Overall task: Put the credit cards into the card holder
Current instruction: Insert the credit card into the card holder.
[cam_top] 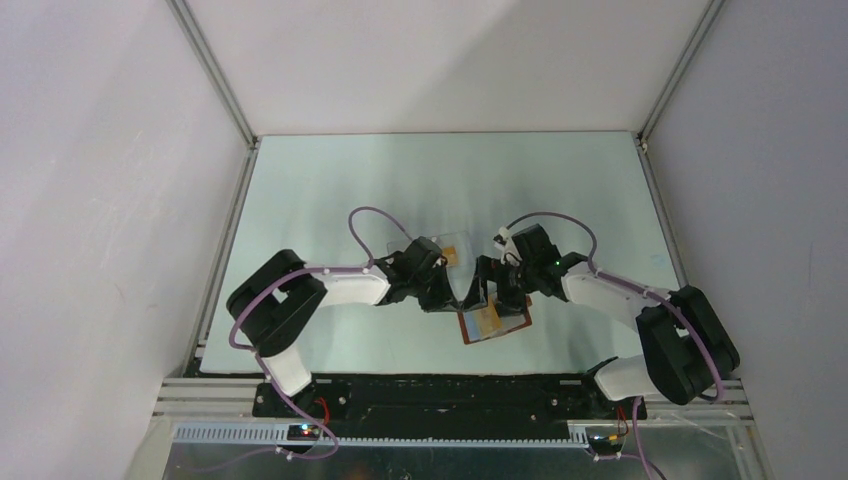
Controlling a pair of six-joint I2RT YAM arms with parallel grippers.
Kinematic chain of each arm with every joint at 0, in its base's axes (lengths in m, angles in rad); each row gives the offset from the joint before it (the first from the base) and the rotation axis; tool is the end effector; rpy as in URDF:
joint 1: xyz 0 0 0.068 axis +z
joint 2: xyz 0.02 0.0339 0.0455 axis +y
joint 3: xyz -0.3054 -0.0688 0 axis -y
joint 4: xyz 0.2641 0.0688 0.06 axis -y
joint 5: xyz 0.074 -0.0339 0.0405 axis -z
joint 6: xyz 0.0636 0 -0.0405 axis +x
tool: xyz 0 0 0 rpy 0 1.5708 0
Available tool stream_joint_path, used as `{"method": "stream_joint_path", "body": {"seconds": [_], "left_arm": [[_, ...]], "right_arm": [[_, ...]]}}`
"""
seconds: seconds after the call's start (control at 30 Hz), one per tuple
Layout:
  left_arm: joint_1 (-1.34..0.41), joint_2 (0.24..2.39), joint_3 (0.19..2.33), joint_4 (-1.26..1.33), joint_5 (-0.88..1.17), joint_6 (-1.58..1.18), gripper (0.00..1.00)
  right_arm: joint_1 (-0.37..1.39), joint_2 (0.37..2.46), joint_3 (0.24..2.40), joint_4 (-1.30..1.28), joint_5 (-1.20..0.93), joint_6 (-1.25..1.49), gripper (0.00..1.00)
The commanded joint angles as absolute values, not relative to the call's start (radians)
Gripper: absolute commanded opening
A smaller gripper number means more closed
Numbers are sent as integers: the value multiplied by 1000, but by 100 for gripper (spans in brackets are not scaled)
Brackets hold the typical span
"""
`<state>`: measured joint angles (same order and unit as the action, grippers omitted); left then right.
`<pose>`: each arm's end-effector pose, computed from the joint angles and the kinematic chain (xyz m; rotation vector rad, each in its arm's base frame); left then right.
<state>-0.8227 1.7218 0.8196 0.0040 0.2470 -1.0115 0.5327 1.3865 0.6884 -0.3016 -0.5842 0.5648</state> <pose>0.2343 -0.2754 0.1393 -0.1408 2.7573 -0.9737 0.2179 0.1692 0.1830 -0.1978 2.7421 1.1219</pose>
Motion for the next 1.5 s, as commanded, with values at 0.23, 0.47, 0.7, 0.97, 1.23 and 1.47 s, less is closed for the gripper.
{"method": "stream_joint_path", "body": {"seconds": [0.23,0.47,0.7,0.97,1.23,1.47], "left_arm": [[-821,1568,735,109,315,-1030,35],[-855,1668,774,171,383,-1050,35],[-873,1749,807,172,384,-1064,21],[-872,1778,773,154,327,-1101,2],[-866,1682,760,129,291,-1085,4],[-844,1515,689,228,285,-1086,33]], "right_arm": [[525,1458,685,-159,-682,662,99],[527,1469,663,-100,-716,694,99],[531,1473,663,-78,-744,701,99],[531,1469,663,-96,-762,685,100],[528,1434,662,-178,-714,636,99],[522,1438,662,-152,-741,634,99]]}}
